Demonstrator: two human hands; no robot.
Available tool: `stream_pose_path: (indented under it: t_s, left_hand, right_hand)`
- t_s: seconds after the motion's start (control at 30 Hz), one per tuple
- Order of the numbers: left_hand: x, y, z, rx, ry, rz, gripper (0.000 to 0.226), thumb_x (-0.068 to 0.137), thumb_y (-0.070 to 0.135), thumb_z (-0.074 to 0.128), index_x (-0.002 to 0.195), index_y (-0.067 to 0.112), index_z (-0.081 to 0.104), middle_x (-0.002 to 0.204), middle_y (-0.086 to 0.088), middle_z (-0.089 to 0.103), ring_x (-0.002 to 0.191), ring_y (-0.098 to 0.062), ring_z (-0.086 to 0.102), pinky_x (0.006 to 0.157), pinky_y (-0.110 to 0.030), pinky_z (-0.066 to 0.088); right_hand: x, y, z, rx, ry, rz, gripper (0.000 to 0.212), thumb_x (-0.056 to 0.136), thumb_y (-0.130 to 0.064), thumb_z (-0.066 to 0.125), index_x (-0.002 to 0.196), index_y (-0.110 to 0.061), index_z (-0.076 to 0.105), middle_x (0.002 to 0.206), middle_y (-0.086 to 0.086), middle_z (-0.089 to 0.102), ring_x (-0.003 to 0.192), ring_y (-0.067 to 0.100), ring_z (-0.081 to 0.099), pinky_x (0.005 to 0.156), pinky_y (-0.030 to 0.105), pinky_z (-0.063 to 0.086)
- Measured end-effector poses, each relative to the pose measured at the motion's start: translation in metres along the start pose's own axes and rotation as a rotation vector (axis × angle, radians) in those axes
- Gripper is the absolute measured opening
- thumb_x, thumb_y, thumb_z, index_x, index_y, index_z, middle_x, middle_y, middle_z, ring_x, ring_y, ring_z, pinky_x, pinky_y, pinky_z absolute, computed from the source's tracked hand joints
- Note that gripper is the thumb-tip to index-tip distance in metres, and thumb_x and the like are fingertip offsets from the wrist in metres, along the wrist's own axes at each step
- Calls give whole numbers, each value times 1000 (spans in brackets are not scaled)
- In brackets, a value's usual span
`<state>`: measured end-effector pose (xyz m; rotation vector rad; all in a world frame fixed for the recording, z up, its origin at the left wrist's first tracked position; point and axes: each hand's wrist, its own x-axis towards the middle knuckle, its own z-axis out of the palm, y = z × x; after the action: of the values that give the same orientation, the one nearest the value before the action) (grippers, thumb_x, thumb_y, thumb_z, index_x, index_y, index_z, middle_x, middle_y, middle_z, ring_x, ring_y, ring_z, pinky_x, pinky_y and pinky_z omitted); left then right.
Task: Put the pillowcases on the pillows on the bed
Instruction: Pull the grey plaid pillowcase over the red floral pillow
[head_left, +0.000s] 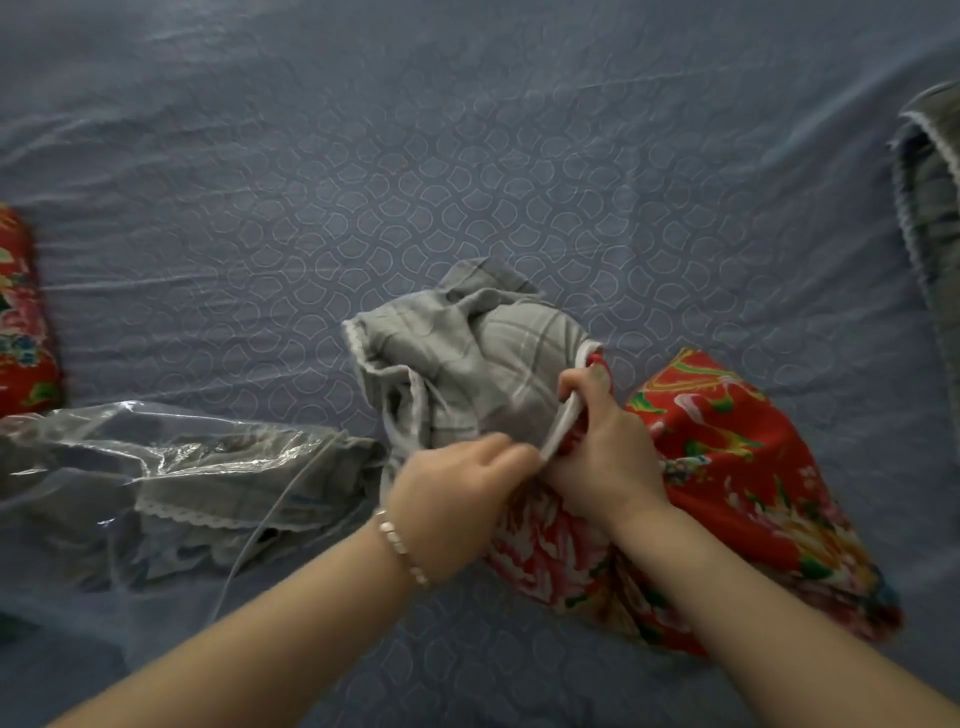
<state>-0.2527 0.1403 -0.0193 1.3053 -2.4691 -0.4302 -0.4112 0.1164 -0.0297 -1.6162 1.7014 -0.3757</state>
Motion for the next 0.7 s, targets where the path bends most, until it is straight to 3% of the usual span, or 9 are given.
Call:
stream_pose_path:
  t_s: [0.07,0.17,0.23,0.33,0.4,0.47,0.53,0.63,0.7]
  left_hand:
    - [-20,-21,0,132,71,-264,22,73,20,53,94,19,51,74,-5,62,49,-24,59,35,-24,41]
    - [-33,-58,-8,275,-11,-564,12,65,7,67,73,7,59,71,-14,52,49,-31,53,37,-25,33]
    - [-33,-62,0,282,-41,-534,4,63,6,62,66,6,63,71,-14,54,56,-31,54,41,-27,37]
    - [-30,-21,27,69,-51,-515,27,64,5,42,76,7,67,79,-13,62,67,-33,61,51,-31,52]
    - [-29,17,32,-57,-47,-473,35,60,13,32,73,9,65,70,-6,62,56,-23,61,47,-21,44]
    - [-26,39,29,-145,2,-400,20,60,16,35,66,15,55,57,-2,55,44,-17,51,40,-23,34]
    - [-16,33,23,-171,16,-430,7,67,15,42,73,18,43,57,-4,54,47,-21,51,41,-27,36]
    - [5,-4,31,-325,-35,-981,19,80,3,47,97,10,40,80,-13,55,77,-34,56,64,-33,38]
    - [12,-22,39,-472,-72,-1251,22,81,-3,46,93,5,30,74,-8,44,80,-28,48,69,-31,33]
  right_hand:
    - [5,2,1,90,111,92,46,64,-16,76,98,-30,48,79,2,61,85,32,62,66,32,41]
    - [16,6,-9,209,211,252,54,60,-14,79,97,-33,44,85,-5,57,89,25,61,76,28,44]
    - [25,6,-20,258,256,322,55,60,-13,79,101,-30,46,88,-7,55,87,20,56,78,25,42]
    - [40,1,-23,336,331,440,43,65,-13,73,96,-27,47,84,-10,53,85,17,51,75,20,35]
    - [52,-4,-19,395,391,510,32,69,-14,66,93,-26,49,88,-7,54,90,22,56,74,21,35]
    - [62,-7,-10,417,409,547,27,74,-15,60,96,-25,50,93,-4,56,97,26,58,75,22,35]
    - [66,-12,-1,392,356,498,36,76,-19,63,108,-23,48,98,-3,57,102,25,58,75,21,34]
    - [48,-9,15,414,109,200,78,66,-22,80,130,-22,36,112,-6,48,108,14,50,81,11,30]
    - [19,3,25,295,-117,-13,106,62,-37,83,144,-24,17,136,-2,39,125,11,36,100,14,24]
